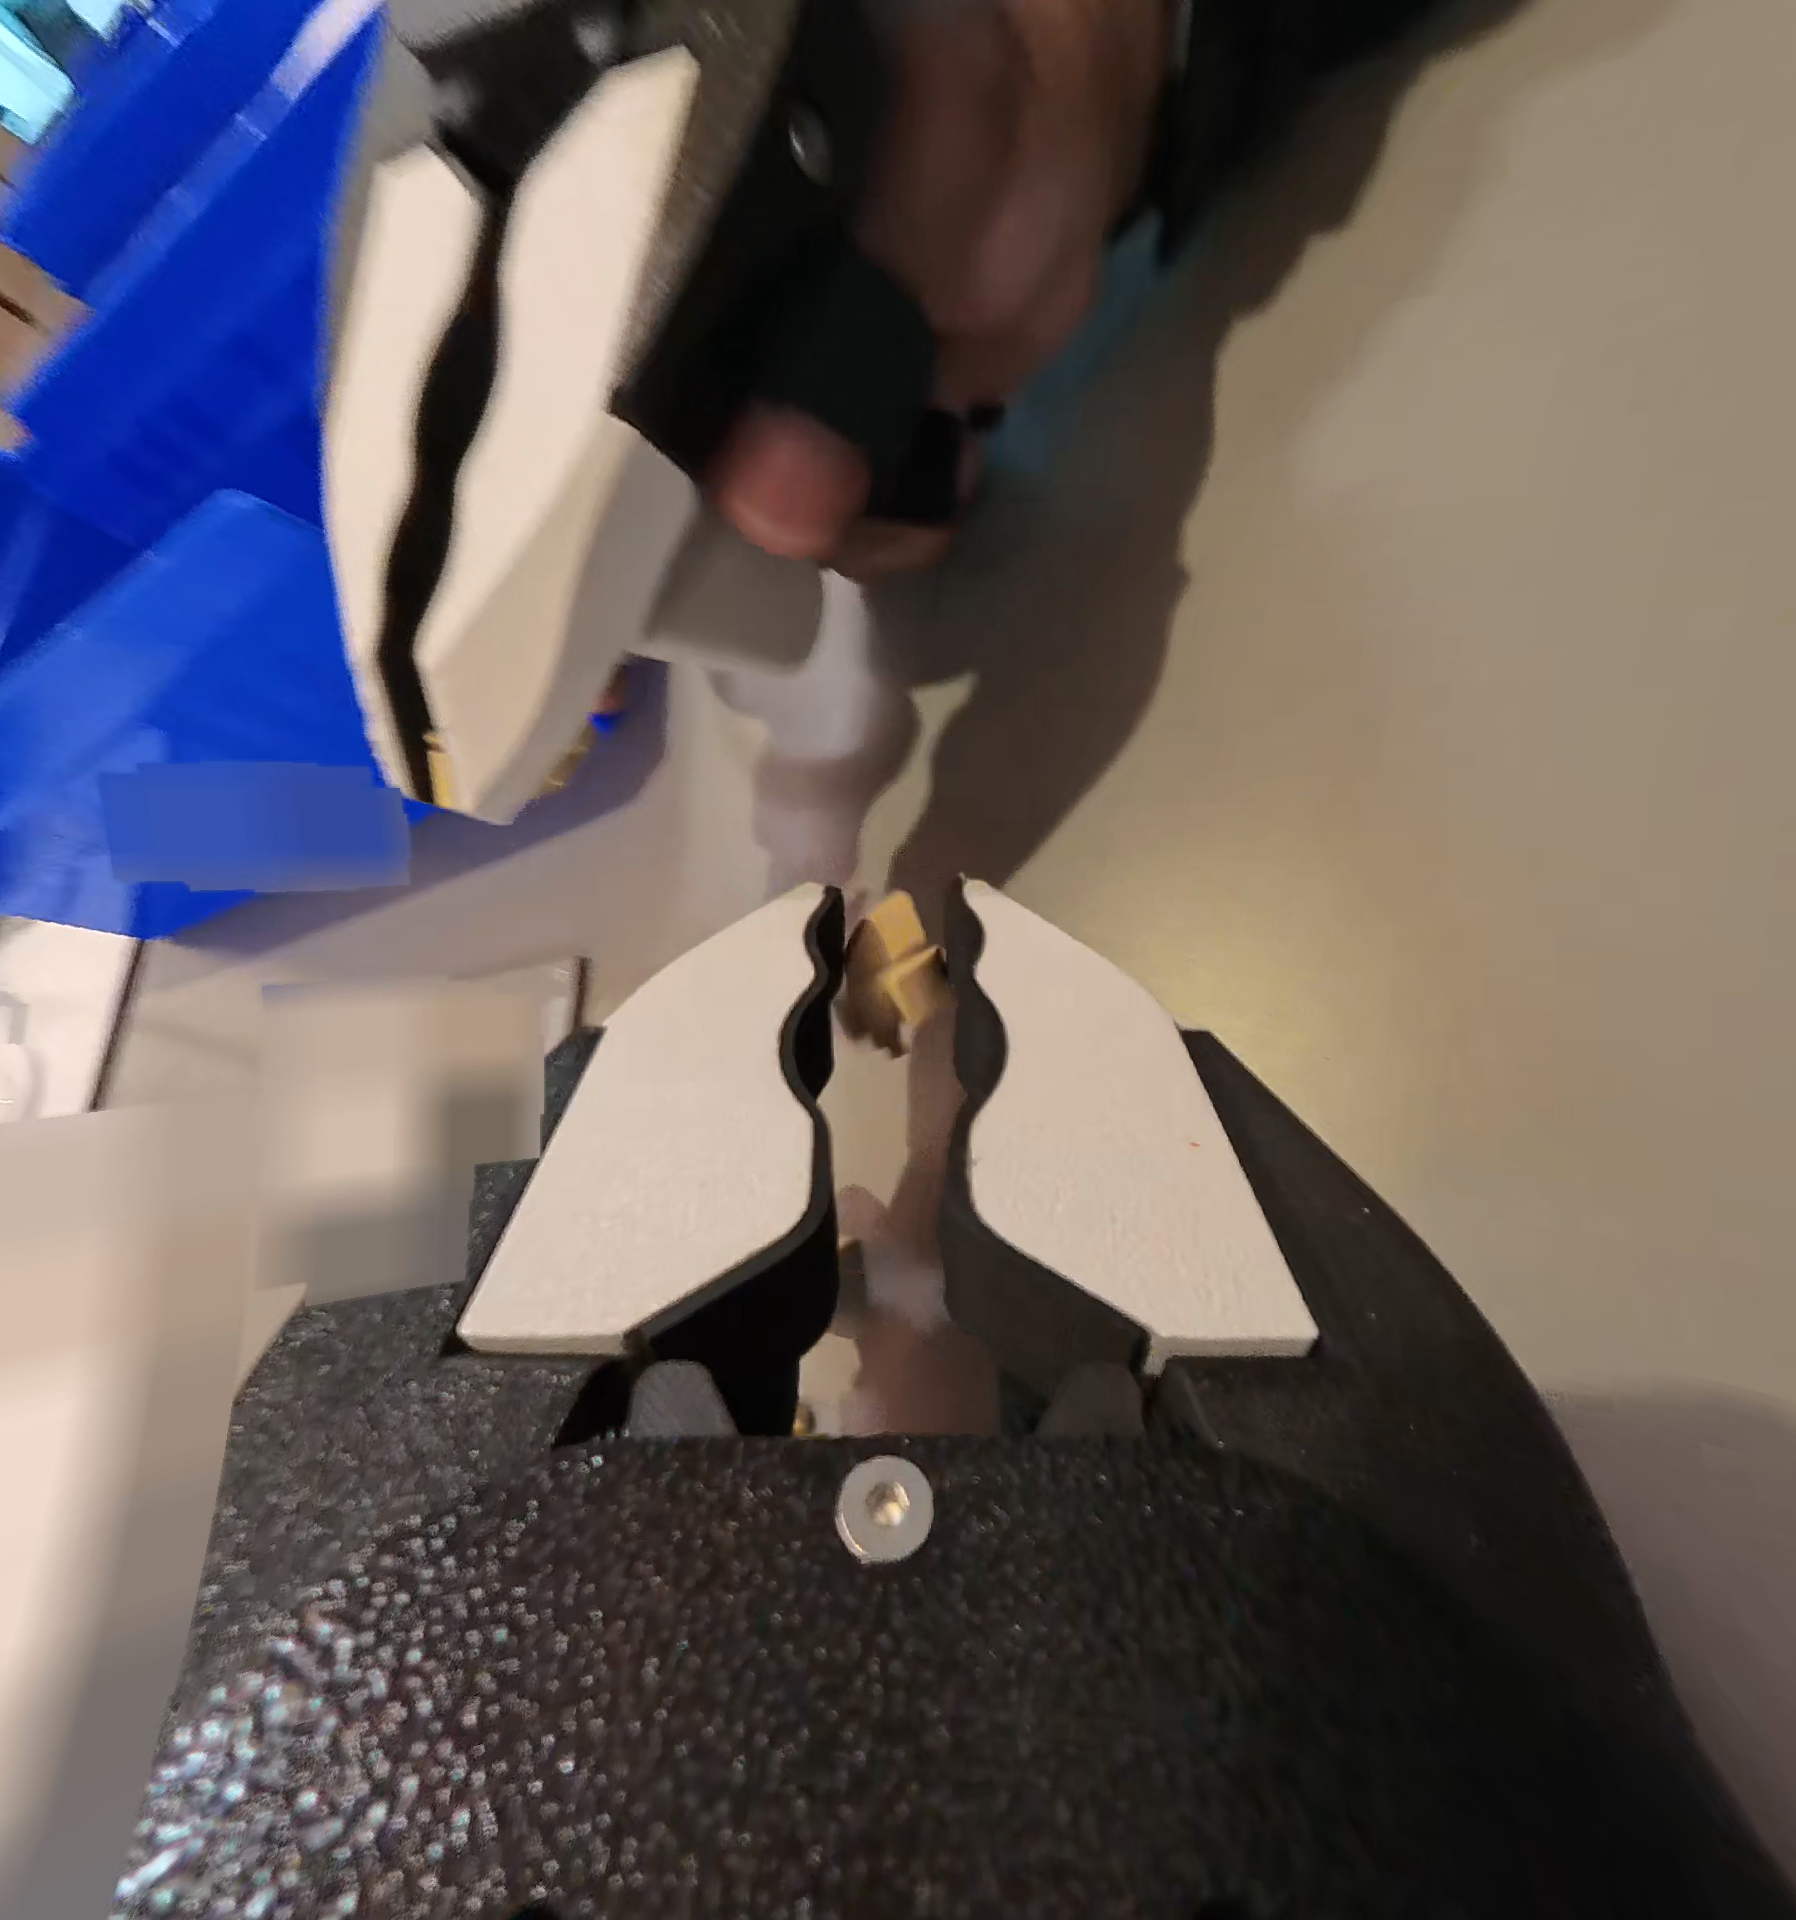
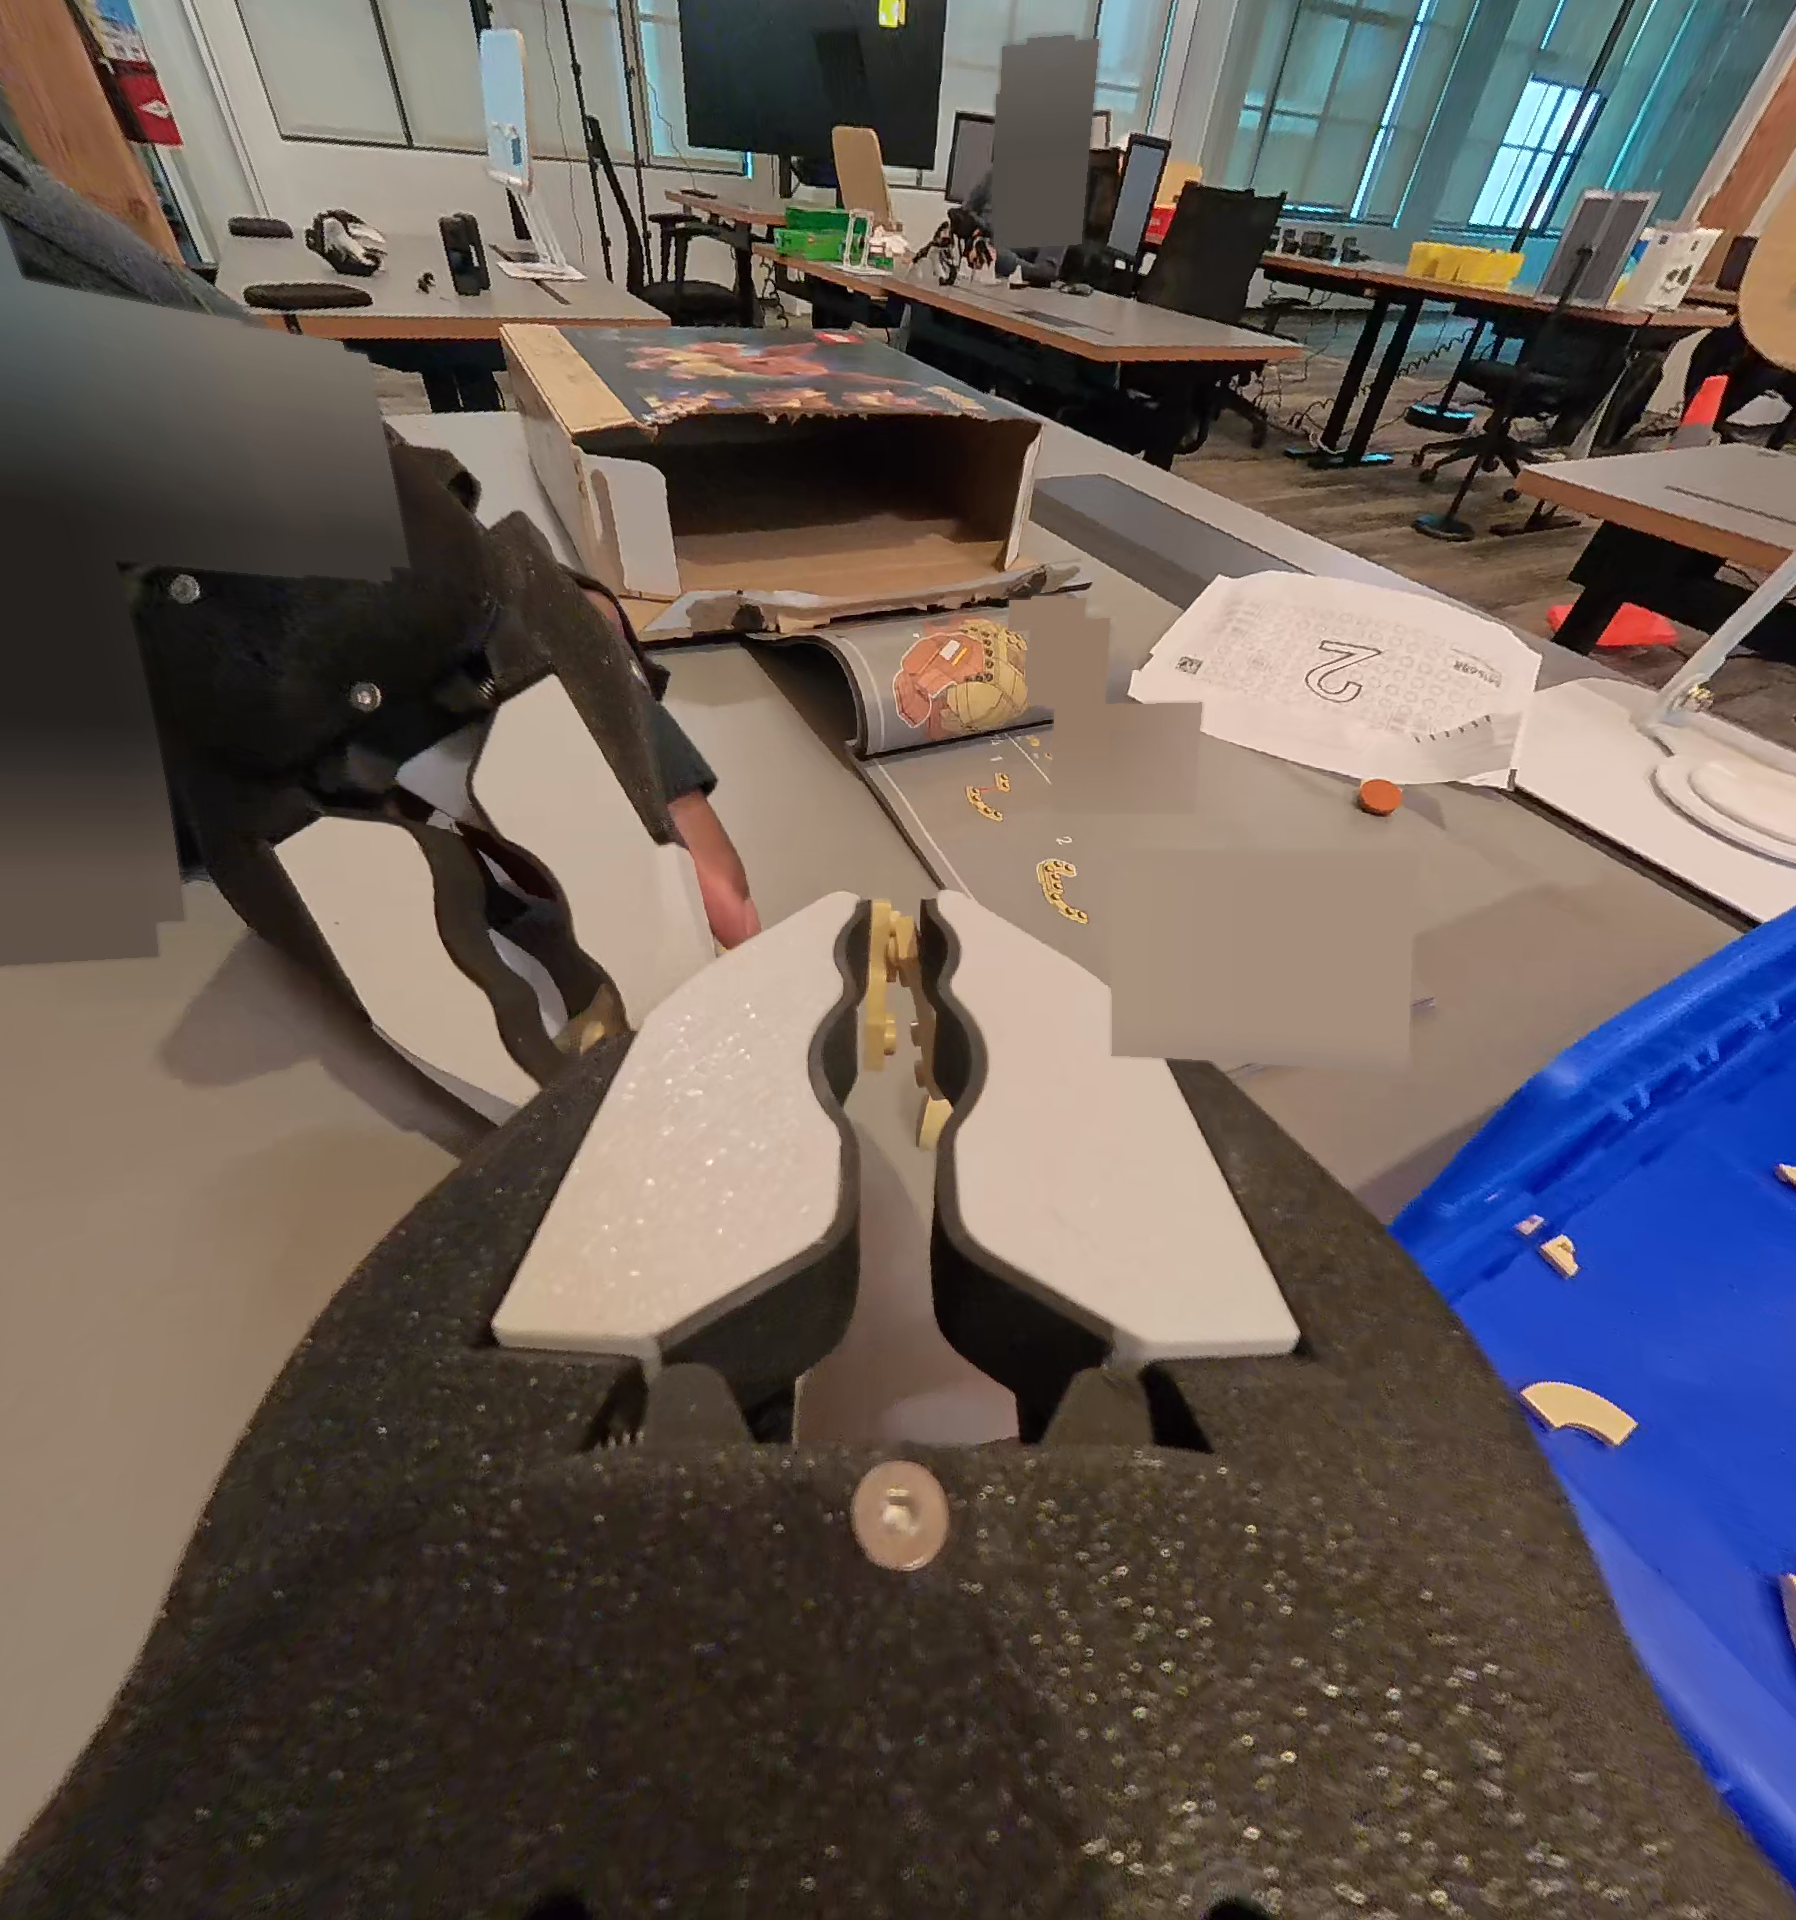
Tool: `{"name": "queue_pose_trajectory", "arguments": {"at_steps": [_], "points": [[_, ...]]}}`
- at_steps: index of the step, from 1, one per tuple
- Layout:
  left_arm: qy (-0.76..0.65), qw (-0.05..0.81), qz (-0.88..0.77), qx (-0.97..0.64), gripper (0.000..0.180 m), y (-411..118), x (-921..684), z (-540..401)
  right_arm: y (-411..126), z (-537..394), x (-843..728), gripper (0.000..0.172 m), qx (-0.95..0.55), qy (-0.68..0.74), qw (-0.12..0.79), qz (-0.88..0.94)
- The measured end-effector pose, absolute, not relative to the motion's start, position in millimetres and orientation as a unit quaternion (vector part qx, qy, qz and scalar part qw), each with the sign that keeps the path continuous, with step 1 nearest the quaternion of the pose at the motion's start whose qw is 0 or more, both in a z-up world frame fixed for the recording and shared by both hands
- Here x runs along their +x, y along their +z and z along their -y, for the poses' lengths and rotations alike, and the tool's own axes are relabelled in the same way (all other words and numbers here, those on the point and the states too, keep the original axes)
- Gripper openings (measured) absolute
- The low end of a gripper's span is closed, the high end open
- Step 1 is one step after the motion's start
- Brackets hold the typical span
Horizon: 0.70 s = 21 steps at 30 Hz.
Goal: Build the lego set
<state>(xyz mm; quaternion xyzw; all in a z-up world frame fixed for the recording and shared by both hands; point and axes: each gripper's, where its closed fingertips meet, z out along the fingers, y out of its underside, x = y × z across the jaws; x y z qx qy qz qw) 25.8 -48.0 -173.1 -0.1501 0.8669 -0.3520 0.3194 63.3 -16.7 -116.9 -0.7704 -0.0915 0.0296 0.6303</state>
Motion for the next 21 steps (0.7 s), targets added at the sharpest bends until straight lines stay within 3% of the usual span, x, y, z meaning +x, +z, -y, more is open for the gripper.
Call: {"name": "queue_pose_trajectory", "arguments": {"at_steps": [11,17,21], "points": [[-0.416,0.268,-0.855,-0.157,0.034,-162,17,51,-120,16,61,0.008,-0.772,-0.013,0.623,0.125],[-0.494,0.329,-0.780,-0.196,0.032,-119,31,25,-100,23,64,0.008,-0.745,-0.121,0.629,0.183],[-0.493,0.367,-0.757,-0.219,0.029,-110,37,6,-100,50,28,0.010,-0.780,-0.078,0.587,0.201]]}}
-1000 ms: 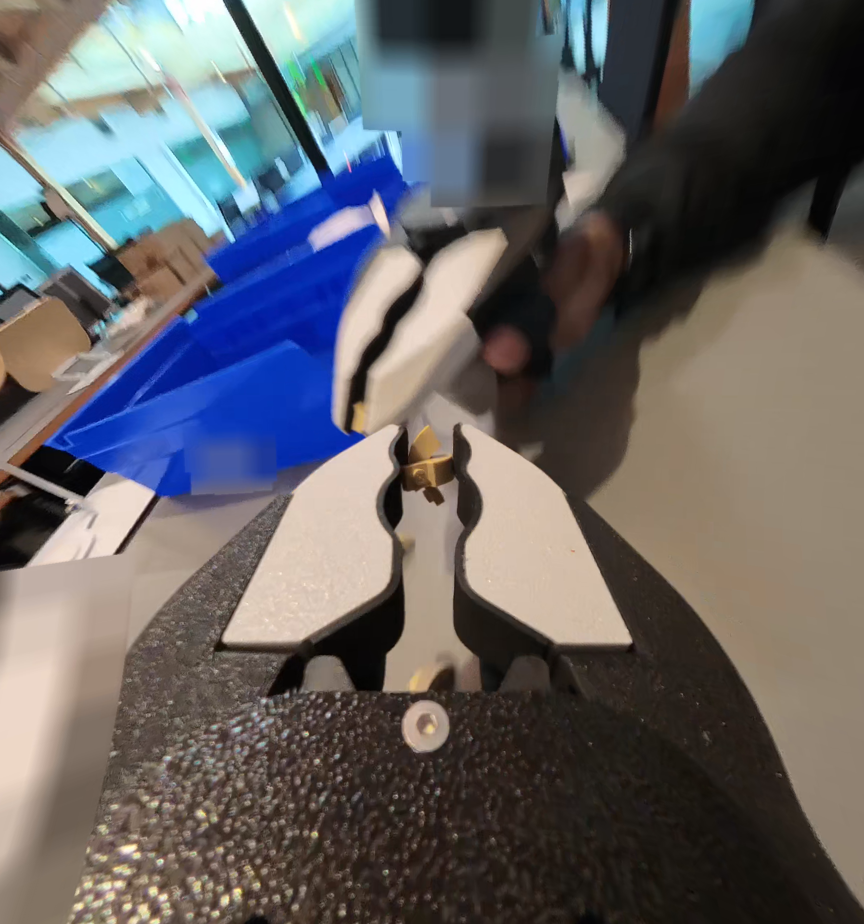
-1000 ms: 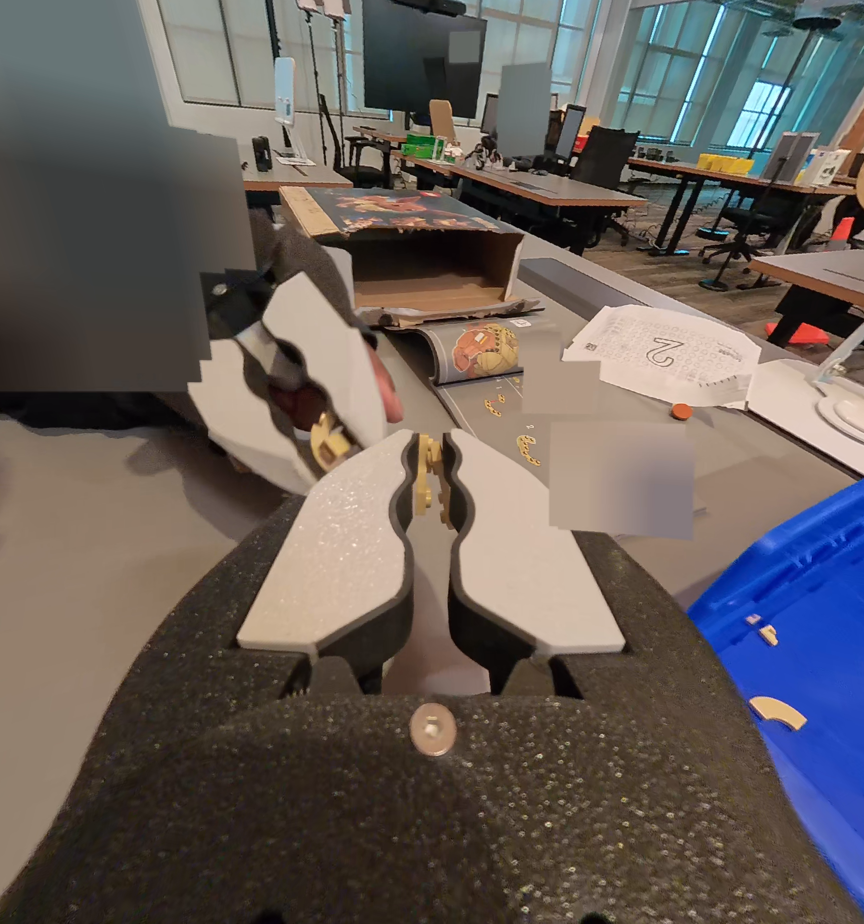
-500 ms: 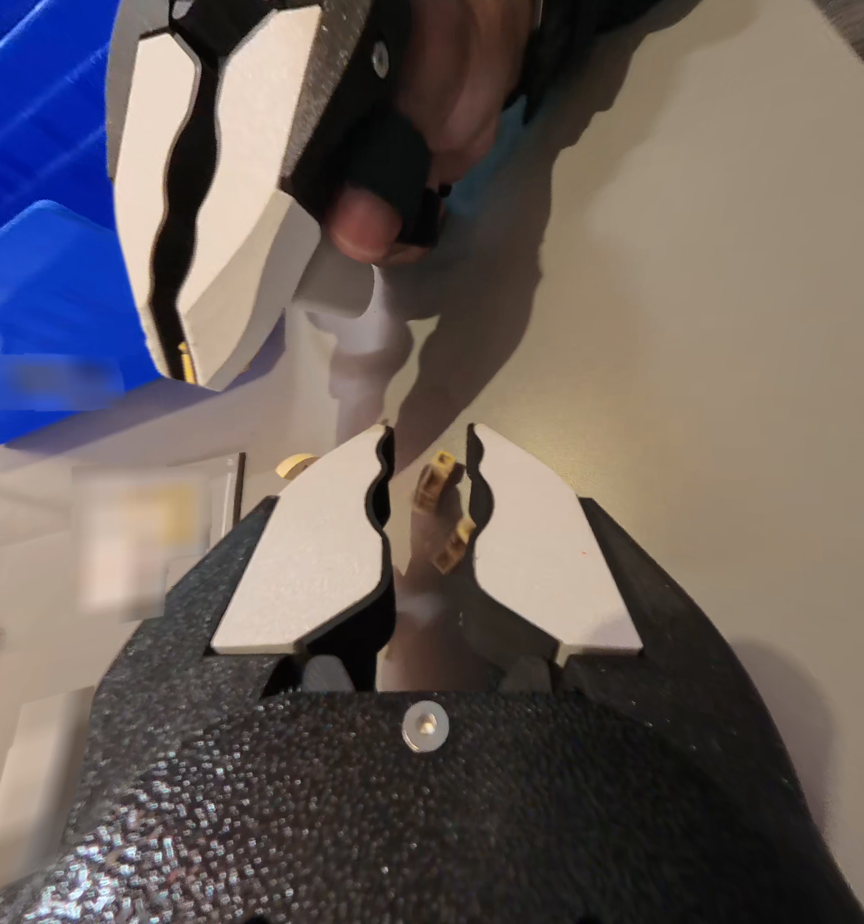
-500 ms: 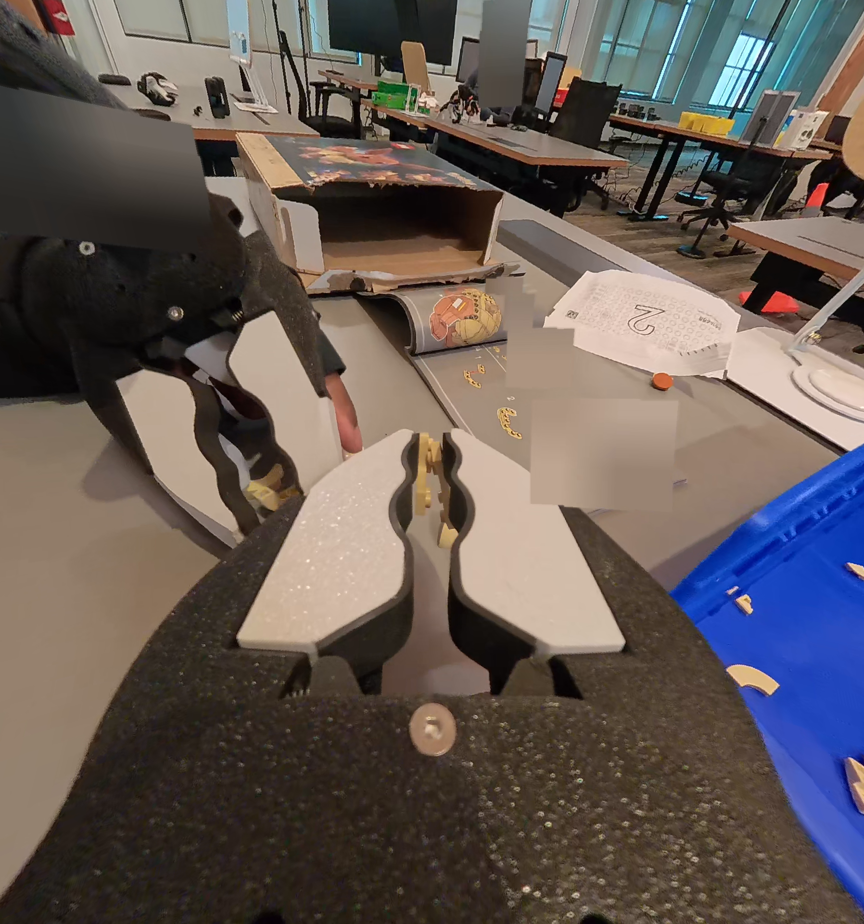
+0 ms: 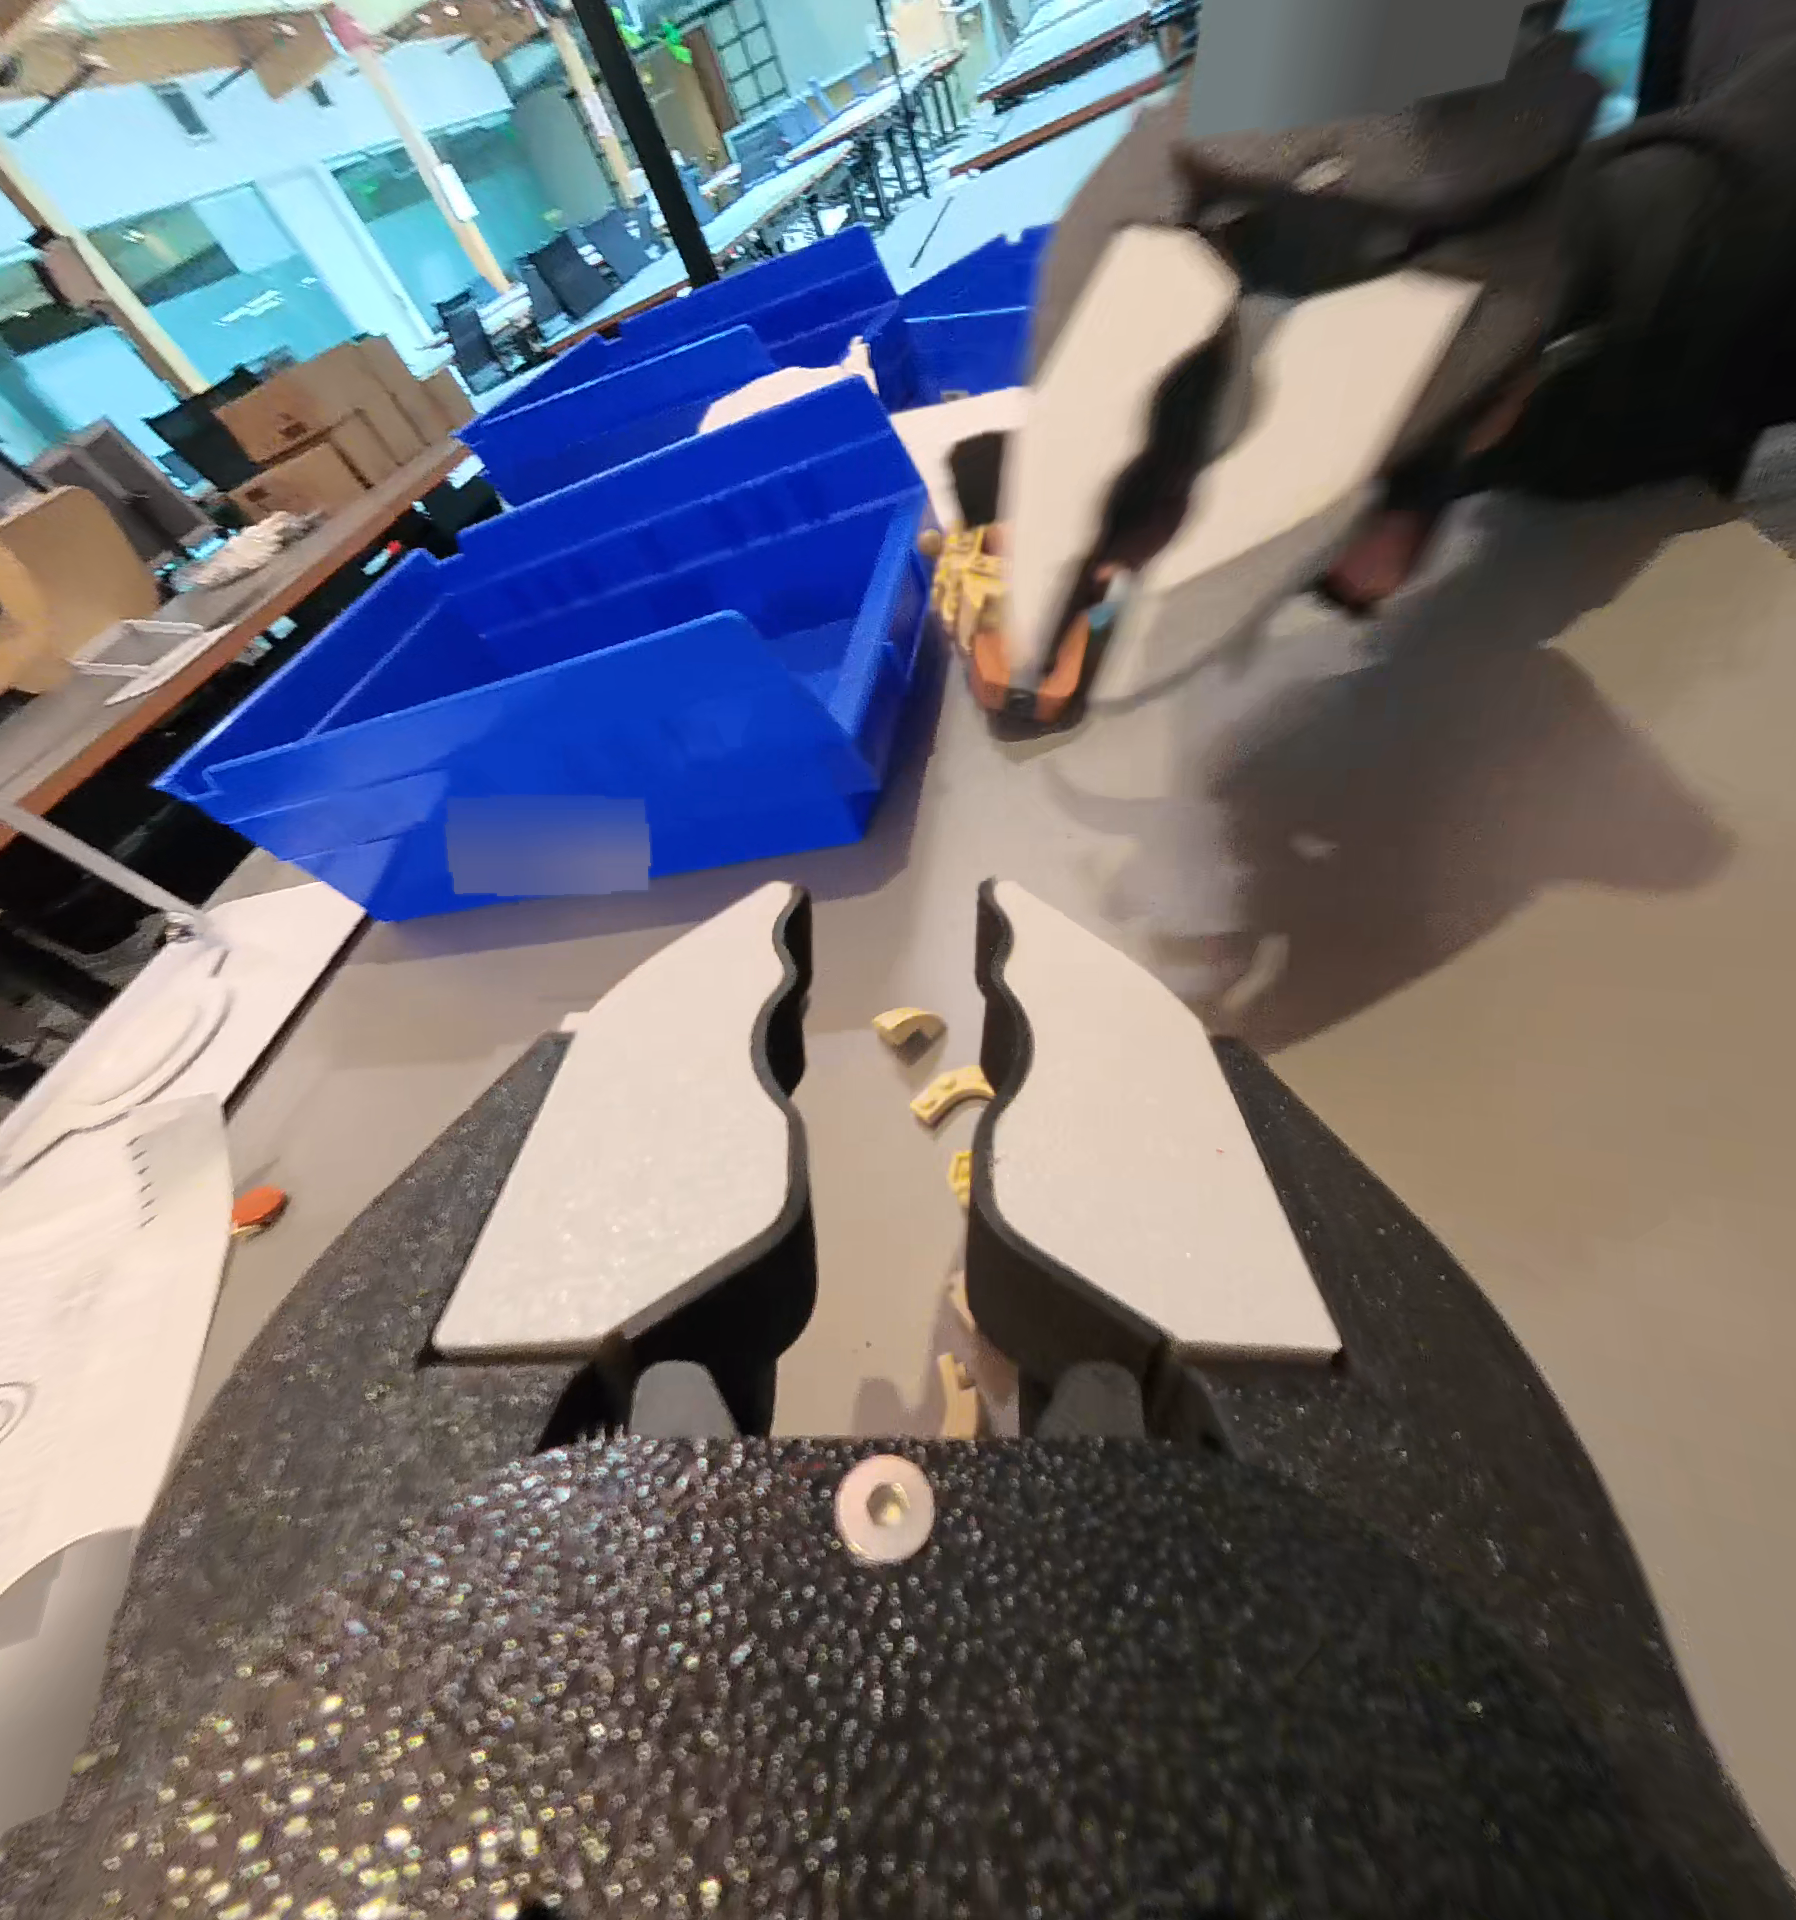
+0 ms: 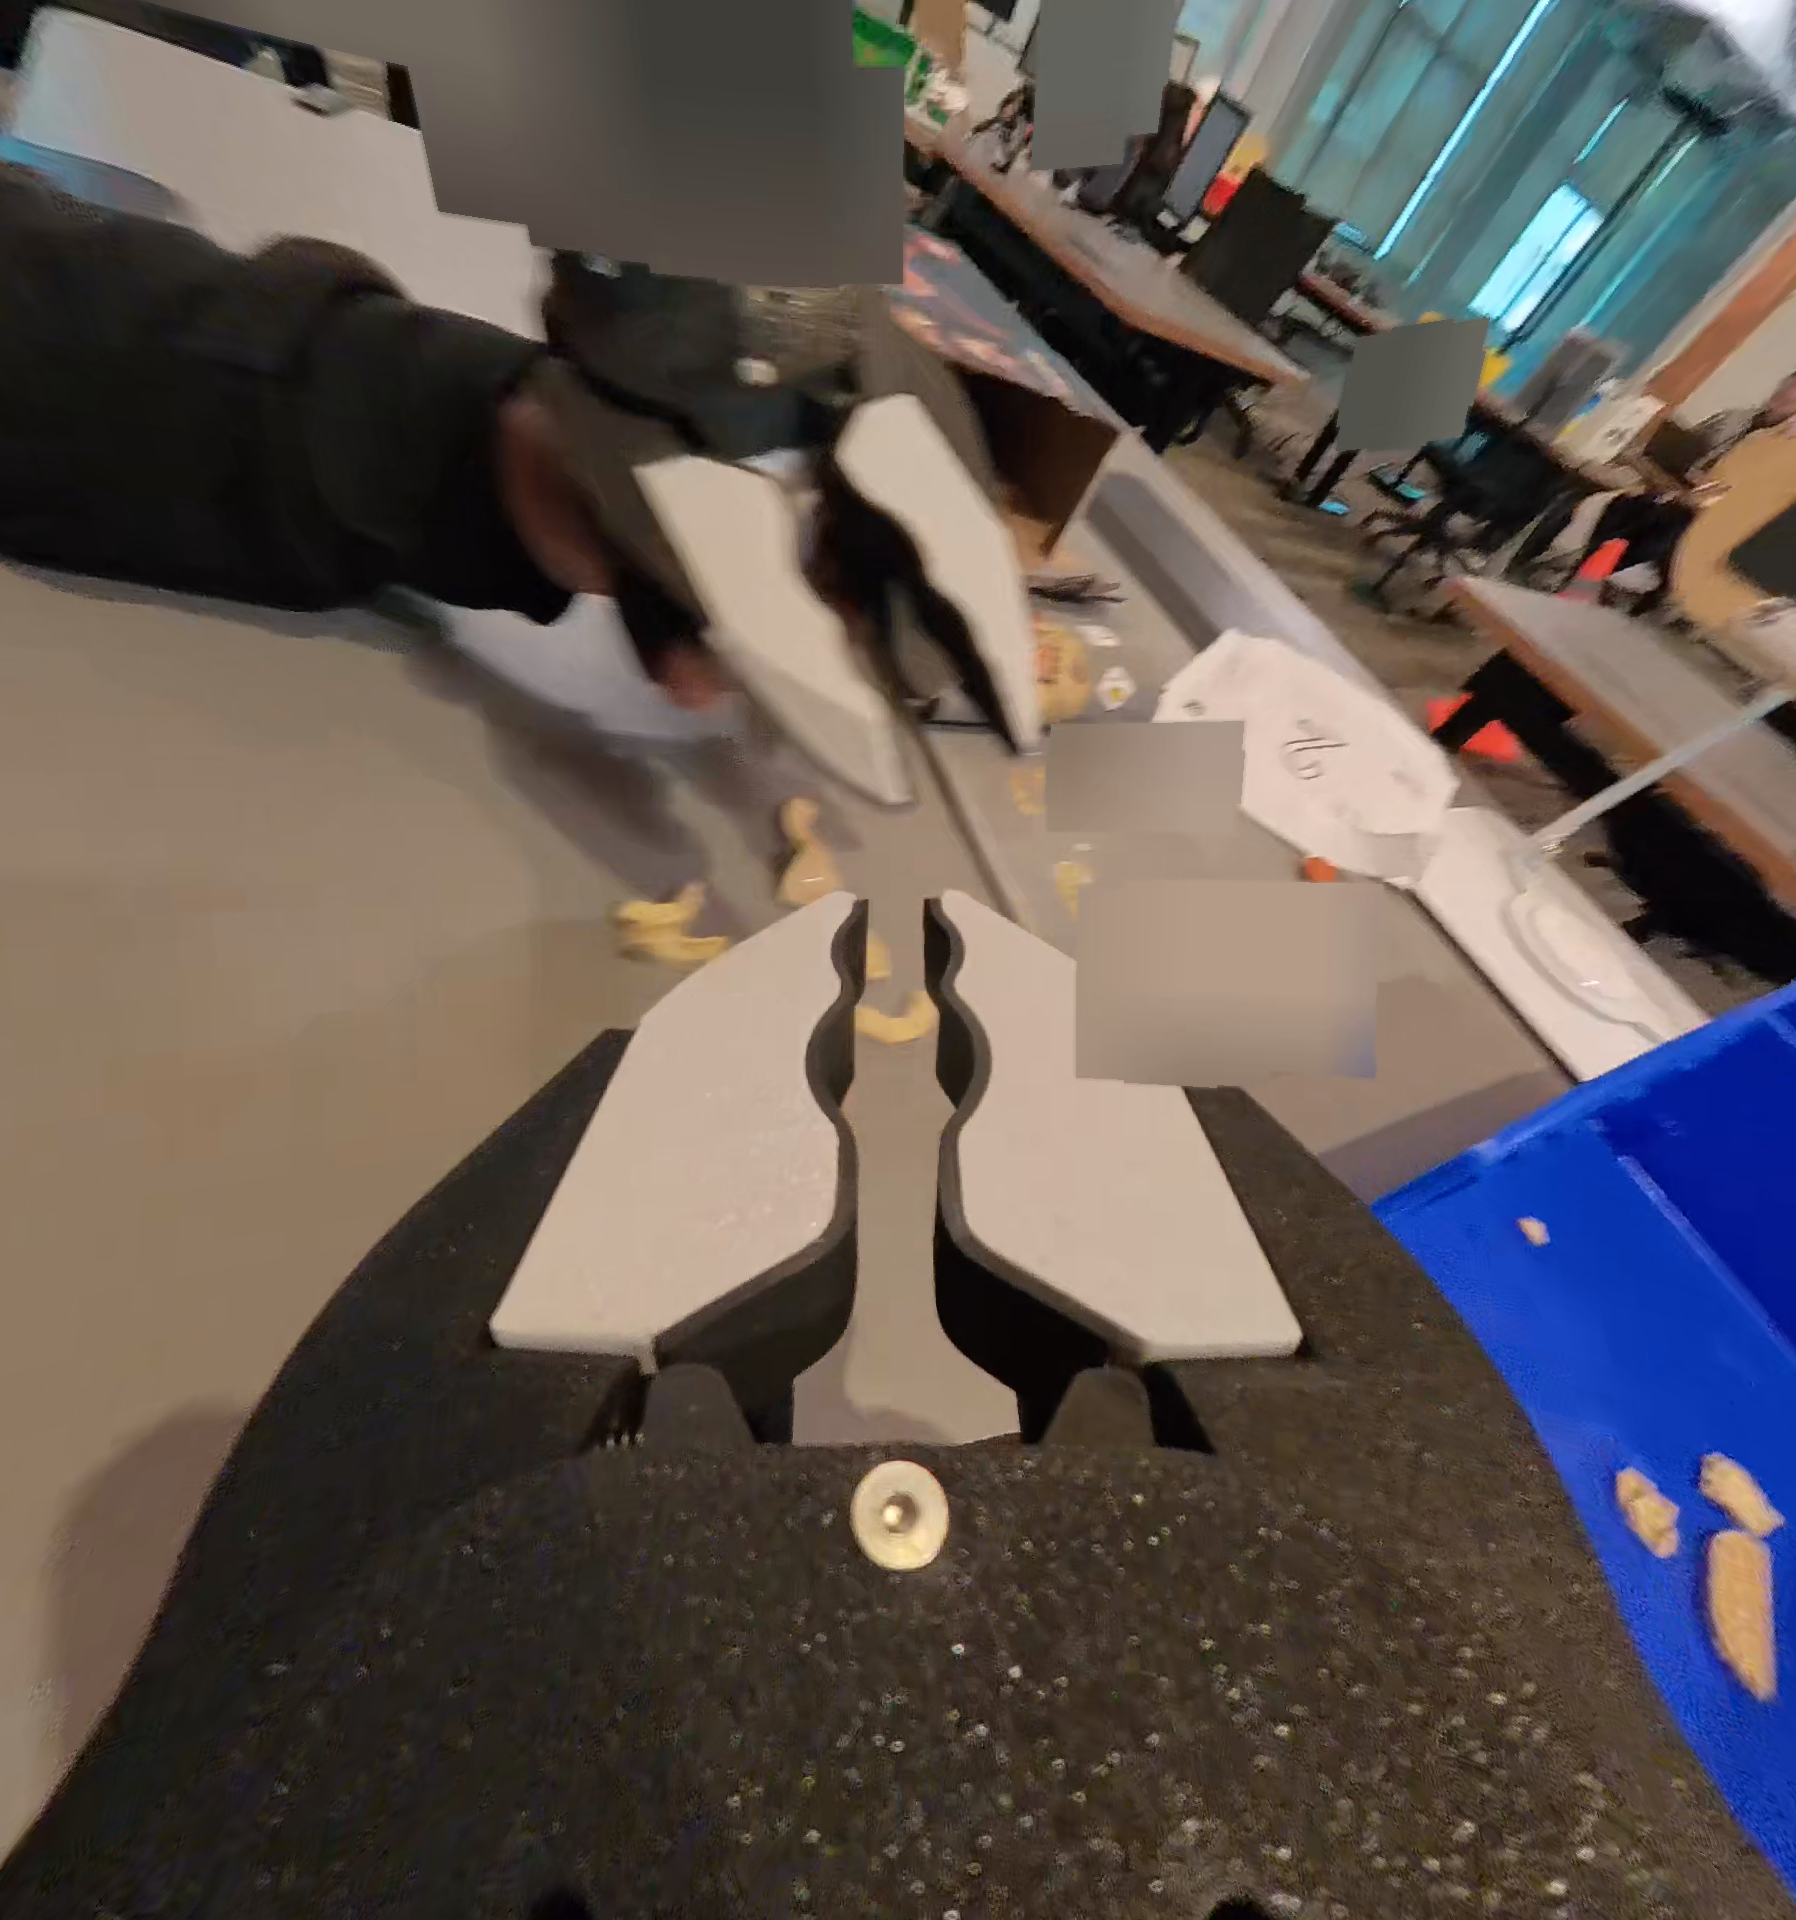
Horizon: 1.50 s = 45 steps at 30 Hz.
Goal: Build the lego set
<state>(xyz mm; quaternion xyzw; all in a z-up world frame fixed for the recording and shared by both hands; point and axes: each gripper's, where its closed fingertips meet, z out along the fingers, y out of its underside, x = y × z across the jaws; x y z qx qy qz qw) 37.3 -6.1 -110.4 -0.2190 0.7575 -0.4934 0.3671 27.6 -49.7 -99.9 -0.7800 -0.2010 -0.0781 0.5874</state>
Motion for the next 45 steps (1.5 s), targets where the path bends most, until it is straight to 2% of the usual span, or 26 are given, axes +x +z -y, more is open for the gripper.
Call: {"name": "queue_pose_trajectory", "arguments": {"at_steps": [5,11,19,22,35,38,43,45], "points": [[-0.483,0.377,-0.756,-0.229,0.028,-112,41,1,-140,123,-54,0.012,-0.823,-0.002,0.511,0.249],[-0.480,0.372,-0.761,-0.227,0.028,-116,42,5,-179,175,-97,0.015,-0.856,0.003,0.453,0.248],[-0.478,0.391,-0.750,-0.236,0.027,-109,39,-10,-195,167,-103,0.017,-0.885,0.012,0.399,0.240],[-0.479,0.395,-0.746,-0.243,0.027,-106,38,-18,-198,162,-91,0.000,-0.899,-0.011,0.381,0.214],[-0.482,0.413,-0.726,-0.265,0.026,-97,37,-43,-199,127,-12,0.001,-0.917,-0.081,0.360,0.150],[-0.481,0.431,-0.712,-0.275,0.026,-94,38,-54,-182,111,14,0.004,-0.901,-0.106,0.398,0.134],[-0.472,0.515,-0.650,-0.299,0.026,-85,47,-81,-120,48,61,0.014,-0.819,-0.097,0.561,0.073],[-0.463,0.536,-0.635,-0.308,0.026,-92,46,-89,-111,23,73,0.018,-0.792,-0.066,0.604,0.055]]}}
